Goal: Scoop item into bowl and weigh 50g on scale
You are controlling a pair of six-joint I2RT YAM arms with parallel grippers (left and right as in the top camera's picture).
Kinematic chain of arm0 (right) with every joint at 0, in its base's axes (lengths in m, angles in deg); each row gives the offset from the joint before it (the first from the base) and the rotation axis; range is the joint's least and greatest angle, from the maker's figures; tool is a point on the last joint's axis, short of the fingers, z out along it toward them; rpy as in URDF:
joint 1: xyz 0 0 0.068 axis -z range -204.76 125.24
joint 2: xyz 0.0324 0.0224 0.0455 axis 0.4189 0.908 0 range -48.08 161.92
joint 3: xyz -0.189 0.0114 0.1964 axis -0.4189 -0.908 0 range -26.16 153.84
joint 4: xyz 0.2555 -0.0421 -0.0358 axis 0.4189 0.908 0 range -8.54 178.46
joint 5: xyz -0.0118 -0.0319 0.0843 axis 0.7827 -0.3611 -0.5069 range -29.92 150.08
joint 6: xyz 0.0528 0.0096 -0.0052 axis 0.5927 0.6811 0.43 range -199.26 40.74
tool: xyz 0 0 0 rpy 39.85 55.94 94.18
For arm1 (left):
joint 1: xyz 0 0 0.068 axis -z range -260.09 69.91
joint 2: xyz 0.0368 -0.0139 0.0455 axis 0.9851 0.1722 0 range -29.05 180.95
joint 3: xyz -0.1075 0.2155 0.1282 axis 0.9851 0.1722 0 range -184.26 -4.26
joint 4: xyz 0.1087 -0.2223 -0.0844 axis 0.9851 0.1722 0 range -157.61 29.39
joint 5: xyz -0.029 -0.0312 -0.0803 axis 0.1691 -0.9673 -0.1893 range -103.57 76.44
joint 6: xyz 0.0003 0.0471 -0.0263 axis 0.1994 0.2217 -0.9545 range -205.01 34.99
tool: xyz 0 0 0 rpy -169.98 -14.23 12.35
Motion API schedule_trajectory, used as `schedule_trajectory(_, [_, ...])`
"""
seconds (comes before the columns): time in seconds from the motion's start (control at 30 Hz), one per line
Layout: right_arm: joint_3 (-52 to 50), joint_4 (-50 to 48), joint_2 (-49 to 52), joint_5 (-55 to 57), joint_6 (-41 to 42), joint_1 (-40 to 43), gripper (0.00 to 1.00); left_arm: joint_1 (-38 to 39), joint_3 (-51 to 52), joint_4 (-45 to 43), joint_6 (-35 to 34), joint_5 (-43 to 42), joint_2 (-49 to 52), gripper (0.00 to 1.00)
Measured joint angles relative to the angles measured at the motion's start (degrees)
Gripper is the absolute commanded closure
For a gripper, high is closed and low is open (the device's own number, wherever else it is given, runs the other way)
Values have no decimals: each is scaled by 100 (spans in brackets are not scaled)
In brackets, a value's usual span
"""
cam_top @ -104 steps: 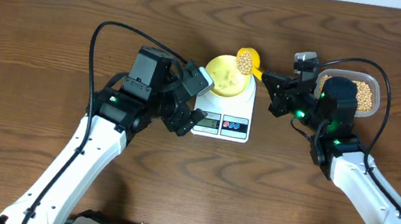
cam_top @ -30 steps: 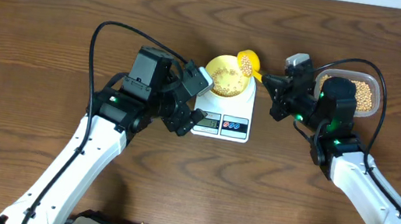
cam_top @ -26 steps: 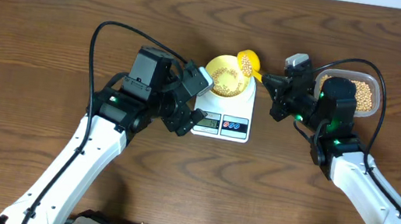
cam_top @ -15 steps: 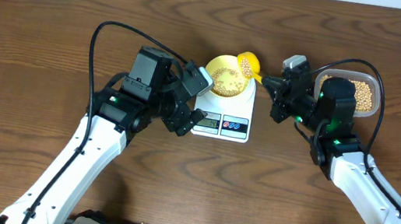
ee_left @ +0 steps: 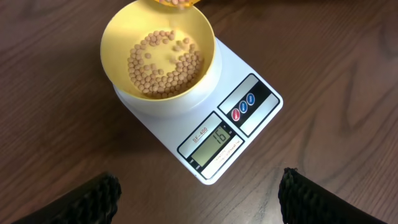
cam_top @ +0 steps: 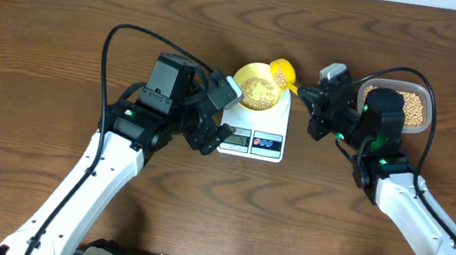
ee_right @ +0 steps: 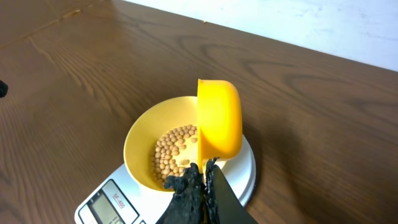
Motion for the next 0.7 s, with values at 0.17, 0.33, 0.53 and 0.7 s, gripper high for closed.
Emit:
schedule_trajectory(0.17, [0,2,0,-59,-201,0,99,0,0,0,0,0,0,16])
schedule_trajectory(0.33, [0,17,0,-254,-590,-28,99,0,0,2,2,0,0,16])
schedule_trajectory(0.53, [0,179,0,-354,-1270,-214,99,0,0,2,0,2,0,16])
schedule_trajectory(0.7, [0,446,0,-367,-2059,-365,99,0,0,0,0,0,0,16])
